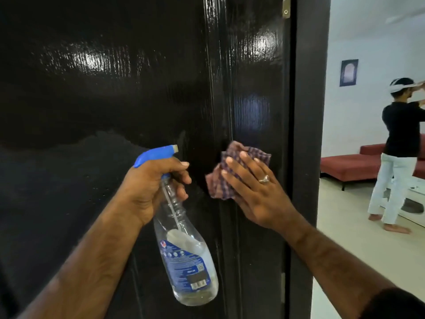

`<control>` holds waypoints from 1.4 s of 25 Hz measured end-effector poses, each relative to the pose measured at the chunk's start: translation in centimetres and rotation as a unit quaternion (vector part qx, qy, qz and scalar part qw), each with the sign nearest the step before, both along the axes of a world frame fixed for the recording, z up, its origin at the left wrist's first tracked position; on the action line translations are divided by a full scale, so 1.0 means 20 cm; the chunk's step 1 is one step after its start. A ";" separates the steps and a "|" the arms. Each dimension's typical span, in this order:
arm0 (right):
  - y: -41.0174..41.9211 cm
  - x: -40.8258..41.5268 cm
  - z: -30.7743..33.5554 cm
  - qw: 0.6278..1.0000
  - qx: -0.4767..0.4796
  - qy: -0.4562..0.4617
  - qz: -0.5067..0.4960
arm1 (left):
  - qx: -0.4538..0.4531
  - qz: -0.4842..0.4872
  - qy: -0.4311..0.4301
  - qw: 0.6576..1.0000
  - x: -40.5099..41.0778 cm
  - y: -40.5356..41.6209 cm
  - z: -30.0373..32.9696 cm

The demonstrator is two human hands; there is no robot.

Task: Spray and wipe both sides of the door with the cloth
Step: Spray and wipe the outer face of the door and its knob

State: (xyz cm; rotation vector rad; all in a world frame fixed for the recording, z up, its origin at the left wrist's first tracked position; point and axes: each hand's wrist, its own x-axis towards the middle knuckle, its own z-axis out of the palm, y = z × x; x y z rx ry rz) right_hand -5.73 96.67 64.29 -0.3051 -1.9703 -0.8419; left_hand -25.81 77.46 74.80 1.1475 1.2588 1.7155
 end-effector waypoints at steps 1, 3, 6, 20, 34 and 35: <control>0.03 0.07 0.01 1.000 0.009 0.004 -0.006 | -0.002 -0.006 0.003 1.000 0.02 0.01 0.00; 0.08 0.11 0.12 0.998 -0.003 0.064 -0.018 | -0.004 -0.015 0.013 1.000 0.06 0.04 0.00; 0.07 0.04 0.35 0.980 -0.051 0.193 -0.017 | 0.001 -0.027 0.026 0.999 0.15 0.10 0.02; -0.03 -0.08 0.26 0.971 -0.130 0.203 -0.002 | -0.010 -0.054 0.038 0.998 0.24 0.14 -0.03; -0.12 -0.32 0.38 0.969 -0.142 0.200 0.028 | -0.004 0.018 0.042 0.999 0.07 0.00 -0.02; -0.13 -0.35 0.32 0.973 -0.141 0.178 0.038 | -0.011 0.024 0.040 0.999 0.05 -0.01 -0.03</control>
